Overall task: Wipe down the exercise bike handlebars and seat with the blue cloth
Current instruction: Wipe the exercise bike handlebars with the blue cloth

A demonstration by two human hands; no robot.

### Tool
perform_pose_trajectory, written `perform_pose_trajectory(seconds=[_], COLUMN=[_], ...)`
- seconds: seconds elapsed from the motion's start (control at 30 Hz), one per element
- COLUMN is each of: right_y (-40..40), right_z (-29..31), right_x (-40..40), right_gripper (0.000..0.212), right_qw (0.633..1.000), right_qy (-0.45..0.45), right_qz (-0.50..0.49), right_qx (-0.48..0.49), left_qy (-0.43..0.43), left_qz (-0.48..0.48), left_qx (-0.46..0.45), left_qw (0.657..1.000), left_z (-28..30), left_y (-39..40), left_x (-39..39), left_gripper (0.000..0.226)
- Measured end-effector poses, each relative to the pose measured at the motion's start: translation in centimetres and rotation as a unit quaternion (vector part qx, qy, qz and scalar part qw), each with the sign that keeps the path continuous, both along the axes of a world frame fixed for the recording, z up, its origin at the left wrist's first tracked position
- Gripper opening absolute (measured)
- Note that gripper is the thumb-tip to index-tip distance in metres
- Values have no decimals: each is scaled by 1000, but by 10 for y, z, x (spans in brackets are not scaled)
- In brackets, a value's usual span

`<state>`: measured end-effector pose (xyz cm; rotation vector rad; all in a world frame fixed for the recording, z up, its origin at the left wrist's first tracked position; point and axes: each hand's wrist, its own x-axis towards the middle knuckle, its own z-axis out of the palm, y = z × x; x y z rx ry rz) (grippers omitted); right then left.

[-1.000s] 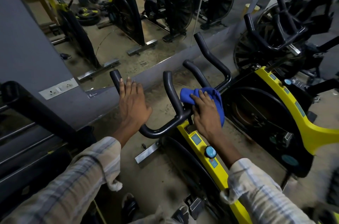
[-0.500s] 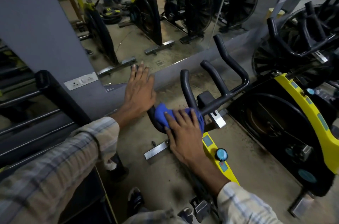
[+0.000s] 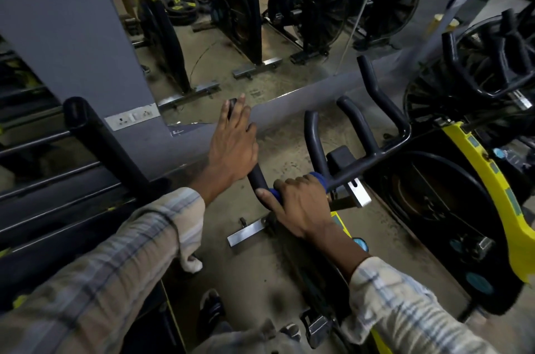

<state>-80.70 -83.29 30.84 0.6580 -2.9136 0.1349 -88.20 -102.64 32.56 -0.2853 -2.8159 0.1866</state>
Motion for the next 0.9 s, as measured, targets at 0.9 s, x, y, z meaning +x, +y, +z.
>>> perform_pose_trajectory(seconds=[0.9], right_y=[-24], right_z=[-50], right_x=[74], right_gripper=[79], right_qw=[998], right_qy=[58], right_qz=[-5], right_qx=[-6], left_qy=[39], left_qz=[-36], left_qx=[74], left_qw=[996], left_z=[-15], left_y=[-6], left_x=[-8], left_gripper=[54])
